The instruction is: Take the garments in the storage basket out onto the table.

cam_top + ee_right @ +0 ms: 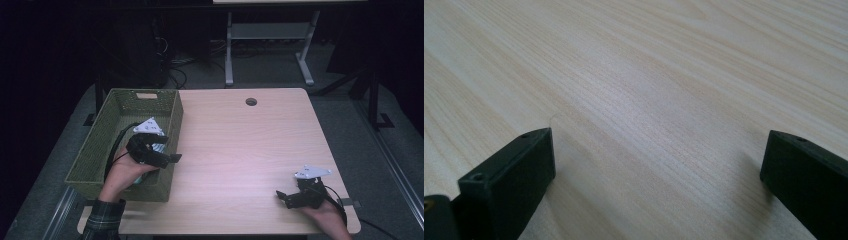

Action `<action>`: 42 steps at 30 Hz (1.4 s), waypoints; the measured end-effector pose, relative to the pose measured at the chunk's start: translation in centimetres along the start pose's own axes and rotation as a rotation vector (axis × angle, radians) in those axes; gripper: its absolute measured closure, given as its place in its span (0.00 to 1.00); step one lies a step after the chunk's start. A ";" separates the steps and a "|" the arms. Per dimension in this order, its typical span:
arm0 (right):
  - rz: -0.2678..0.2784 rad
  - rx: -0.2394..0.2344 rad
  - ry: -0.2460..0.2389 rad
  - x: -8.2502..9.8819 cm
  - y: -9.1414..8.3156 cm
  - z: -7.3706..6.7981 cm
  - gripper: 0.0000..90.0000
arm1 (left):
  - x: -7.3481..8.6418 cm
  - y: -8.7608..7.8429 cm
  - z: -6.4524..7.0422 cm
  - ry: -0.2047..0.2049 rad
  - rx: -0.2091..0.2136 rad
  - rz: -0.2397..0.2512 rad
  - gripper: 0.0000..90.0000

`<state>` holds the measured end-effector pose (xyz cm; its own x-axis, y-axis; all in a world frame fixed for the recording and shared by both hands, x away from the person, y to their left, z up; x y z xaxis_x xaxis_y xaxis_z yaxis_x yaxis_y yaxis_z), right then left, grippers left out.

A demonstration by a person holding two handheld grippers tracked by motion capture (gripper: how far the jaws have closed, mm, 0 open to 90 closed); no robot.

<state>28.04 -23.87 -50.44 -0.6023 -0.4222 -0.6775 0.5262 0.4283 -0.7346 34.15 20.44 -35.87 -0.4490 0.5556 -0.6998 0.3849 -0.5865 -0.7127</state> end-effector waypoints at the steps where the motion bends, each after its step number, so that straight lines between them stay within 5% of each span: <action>1: 0.000 0.000 0.000 0.0 0.0 0.0 0.01 | 0.2 -0.3 -0.2 -0.002 -0.009 0.002 0.21; 19: 0.000 0.000 0.000 0.0 0.0 0.0 0.01 | 2.3 -2.3 -2.9 -0.019 -0.074 -0.005 0.23; 42: 0.000 0.000 0.000 0.0 0.0 0.0 0.01 | 5.1 -1.4 -5.7 -0.011 -0.107 -0.052 0.24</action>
Point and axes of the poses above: each handheld gripper's, and its own axes: y roughly forward along the jaws, x roughly out of its underside, z roughly to its right, the point moved 3 cm from there along y, roughly forward along the jaws, and after that the axes turned 2 degrees about -z, right-handed, at the moved point
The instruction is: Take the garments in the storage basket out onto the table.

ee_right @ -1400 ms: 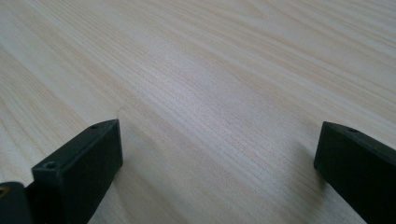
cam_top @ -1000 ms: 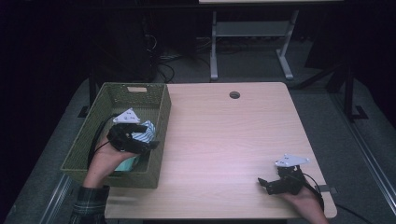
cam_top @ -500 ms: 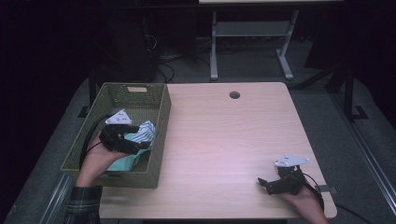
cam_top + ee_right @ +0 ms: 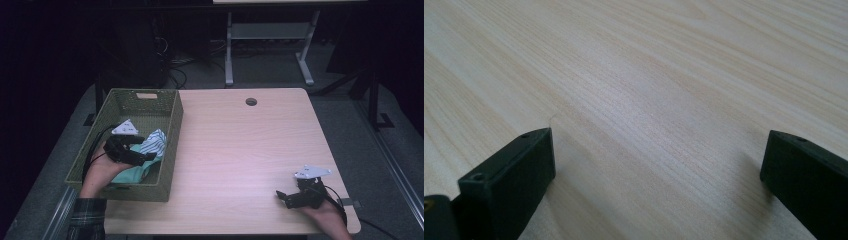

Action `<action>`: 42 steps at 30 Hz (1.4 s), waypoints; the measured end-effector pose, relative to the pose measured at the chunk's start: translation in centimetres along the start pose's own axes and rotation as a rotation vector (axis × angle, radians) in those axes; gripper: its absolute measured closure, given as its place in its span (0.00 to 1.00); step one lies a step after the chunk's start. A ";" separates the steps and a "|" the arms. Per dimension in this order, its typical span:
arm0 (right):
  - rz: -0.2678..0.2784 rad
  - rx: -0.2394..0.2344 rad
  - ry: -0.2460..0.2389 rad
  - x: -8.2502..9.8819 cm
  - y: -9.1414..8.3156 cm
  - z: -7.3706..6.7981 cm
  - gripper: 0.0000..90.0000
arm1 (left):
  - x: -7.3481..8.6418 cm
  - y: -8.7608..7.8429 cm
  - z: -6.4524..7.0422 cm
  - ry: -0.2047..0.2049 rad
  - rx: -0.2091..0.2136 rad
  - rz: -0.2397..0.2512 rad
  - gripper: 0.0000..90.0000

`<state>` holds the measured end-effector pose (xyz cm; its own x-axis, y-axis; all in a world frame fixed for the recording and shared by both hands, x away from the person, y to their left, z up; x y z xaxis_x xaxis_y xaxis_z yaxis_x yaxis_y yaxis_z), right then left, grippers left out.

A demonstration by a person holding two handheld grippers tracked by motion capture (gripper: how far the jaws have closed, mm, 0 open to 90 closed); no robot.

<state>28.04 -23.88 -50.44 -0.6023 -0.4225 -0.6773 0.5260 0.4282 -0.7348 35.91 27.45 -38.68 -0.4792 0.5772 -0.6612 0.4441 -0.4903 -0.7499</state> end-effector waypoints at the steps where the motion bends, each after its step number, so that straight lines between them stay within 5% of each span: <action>1: 0.000 0.000 0.001 0.0 0.0 0.0 0.01 | 0.1 0.1 -0.1 -0.002 0.002 0.002 0.24; 8: 0.000 0.000 0.001 0.0 0.0 0.0 0.01 | 1.2 0.9 -0.6 0.010 -0.028 -0.038 0.24; 15: 0.000 0.000 0.001 0.0 0.0 0.0 0.01 | 1.7 1.4 -0.9 0.007 -0.016 -0.057 0.24; 20: 0.000 0.000 0.001 0.0 0.0 0.0 0.01 | 2.3 2.1 -1.1 -0.031 0.001 -0.088 0.25; 33: 0.000 0.000 0.000 0.0 0.0 0.0 0.01 | 2.9 4.1 -1.0 -0.006 -0.046 -0.263 0.25; 42: 0.000 0.000 0.000 0.0 0.0 0.0 0.01 | 3.1 4.4 -1.1 -0.038 -0.060 -0.287 0.35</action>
Point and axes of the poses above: each handheld gripper's, and its own axes: y roughly forward along the jaws, x roughly out of its underside, z roughly to its right, the point moved 3 cm from there along y, roughly forward along the jaws, and after that the axes turned 2 degrees about -z, right-handed, at the moved point
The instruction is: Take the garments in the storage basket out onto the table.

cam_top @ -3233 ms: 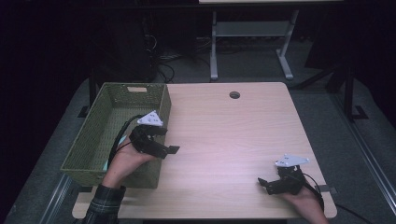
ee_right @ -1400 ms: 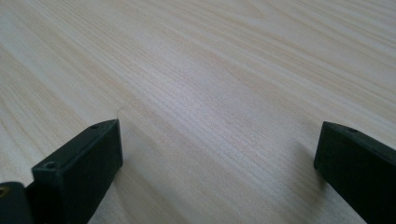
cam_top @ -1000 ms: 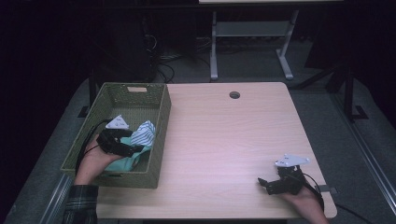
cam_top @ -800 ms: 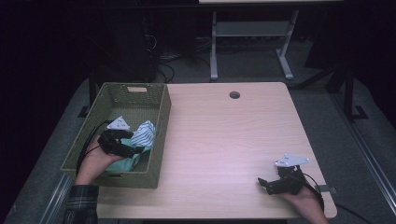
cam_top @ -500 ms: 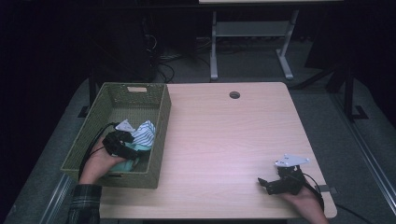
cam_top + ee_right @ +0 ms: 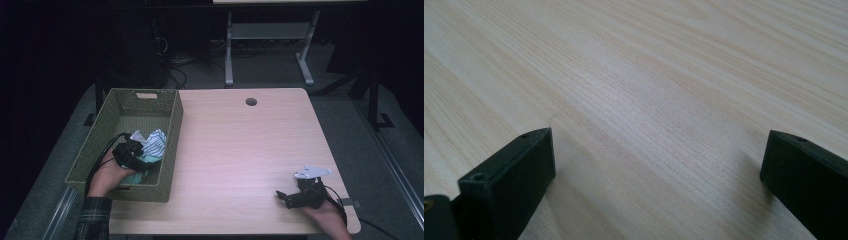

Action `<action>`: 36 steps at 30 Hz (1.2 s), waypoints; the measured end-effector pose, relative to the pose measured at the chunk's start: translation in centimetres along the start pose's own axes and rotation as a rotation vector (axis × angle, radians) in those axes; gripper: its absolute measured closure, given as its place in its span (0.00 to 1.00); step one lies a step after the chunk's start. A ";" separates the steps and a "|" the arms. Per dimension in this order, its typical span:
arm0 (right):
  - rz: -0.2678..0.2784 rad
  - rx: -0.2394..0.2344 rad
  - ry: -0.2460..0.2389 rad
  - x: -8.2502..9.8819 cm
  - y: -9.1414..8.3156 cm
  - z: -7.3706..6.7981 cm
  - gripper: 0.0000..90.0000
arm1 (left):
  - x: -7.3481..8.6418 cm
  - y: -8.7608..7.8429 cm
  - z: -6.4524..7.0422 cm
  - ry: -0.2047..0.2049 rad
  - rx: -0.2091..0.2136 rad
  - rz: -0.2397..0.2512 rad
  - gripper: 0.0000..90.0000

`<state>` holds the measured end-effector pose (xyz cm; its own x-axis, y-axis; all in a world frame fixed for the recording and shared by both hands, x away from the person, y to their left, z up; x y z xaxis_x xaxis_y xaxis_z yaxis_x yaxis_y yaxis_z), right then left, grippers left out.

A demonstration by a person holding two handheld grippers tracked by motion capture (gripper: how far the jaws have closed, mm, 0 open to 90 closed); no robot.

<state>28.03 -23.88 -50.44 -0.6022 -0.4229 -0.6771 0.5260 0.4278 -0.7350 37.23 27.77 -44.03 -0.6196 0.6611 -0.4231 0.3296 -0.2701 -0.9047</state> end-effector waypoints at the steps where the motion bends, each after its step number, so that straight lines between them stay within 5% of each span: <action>1: 0.000 0.000 0.000 0.0 0.0 0.0 0.01 | 0.0 0.0 0.0 -0.003 0.001 -0.003 0.37; 10: 0.000 0.000 0.000 0.0 0.0 0.0 0.01 | 0.2 -0.1 -0.3 -0.064 0.004 -0.022 0.71; 16: 0.000 0.000 0.002 0.0 0.0 0.0 0.01 | 0.2 -0.3 -0.4 -0.086 0.018 -0.014 0.83; 30: 0.000 -0.001 0.000 0.0 0.0 0.0 0.01 | -0.1 -2.9 -1.4 -0.157 0.023 0.149 0.88; 36: 0.000 -0.001 0.001 0.0 0.0 0.0 0.01 | -0.1 -4.9 -1.9 -0.183 0.027 0.255 0.89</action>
Point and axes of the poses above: each handheld gripper's, and its own axes: y roughly forward along the jaws, x roughly out of its underside, z roughly to its right, the point moved 3 cm from there along y, roughly forward along the jaws, and after that the axes turned 2 degrees about -z, right-handed, at the moved point
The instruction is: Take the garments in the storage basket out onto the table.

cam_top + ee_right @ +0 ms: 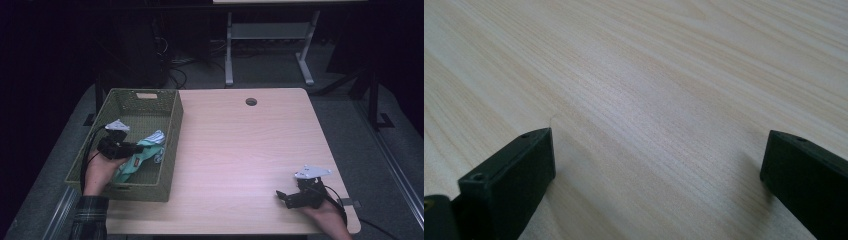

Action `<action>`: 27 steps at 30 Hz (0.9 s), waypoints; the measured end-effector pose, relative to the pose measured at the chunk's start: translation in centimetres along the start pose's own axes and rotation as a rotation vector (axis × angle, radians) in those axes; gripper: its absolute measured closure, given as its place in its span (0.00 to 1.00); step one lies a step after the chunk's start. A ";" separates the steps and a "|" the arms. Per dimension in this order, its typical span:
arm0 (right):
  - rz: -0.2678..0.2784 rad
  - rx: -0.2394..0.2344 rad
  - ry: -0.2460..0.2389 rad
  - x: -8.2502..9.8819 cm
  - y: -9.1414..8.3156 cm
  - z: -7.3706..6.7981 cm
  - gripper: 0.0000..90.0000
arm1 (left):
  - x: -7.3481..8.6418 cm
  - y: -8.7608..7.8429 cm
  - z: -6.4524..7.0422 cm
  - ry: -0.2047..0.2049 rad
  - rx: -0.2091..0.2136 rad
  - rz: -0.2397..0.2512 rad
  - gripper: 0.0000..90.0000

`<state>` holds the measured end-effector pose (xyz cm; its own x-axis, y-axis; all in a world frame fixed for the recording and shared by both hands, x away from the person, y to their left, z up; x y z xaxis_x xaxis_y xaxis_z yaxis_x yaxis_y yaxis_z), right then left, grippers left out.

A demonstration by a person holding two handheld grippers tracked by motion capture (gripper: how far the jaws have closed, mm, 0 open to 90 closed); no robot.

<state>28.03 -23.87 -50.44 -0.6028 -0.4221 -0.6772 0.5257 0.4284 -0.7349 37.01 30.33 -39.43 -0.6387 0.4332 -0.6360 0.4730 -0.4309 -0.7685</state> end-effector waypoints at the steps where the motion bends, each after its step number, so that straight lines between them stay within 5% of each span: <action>1: 0.000 0.000 0.000 0.0 0.0 0.0 0.01 | -0.1 -0.3 0.0 -0.006 0.000 0.019 0.90; 13: 0.000 0.000 0.000 0.0 0.0 0.0 0.01 | -1.4 -3.8 0.0 -0.040 0.032 0.199 0.91; 27: 0.000 0.000 0.000 0.0 0.0 0.0 0.01 | -3.3 -7.0 1.0 -0.020 0.089 0.330 0.91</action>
<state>28.04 -23.87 -50.44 -0.6025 -0.4220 -0.6774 0.5261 0.4282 -0.7347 35.22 31.11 -31.84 -0.4719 0.2439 -0.8473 0.6019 -0.6131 -0.5117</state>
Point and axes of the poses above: each handheld gripper's, and its own axes: y roughly forward along the jaws, x roughly out of its underside, z roughly to its right, the point moved 3 cm from there along y, roughly forward along the jaws, and after that the axes turned 2 degrees about -z, right-handed, at the moved point
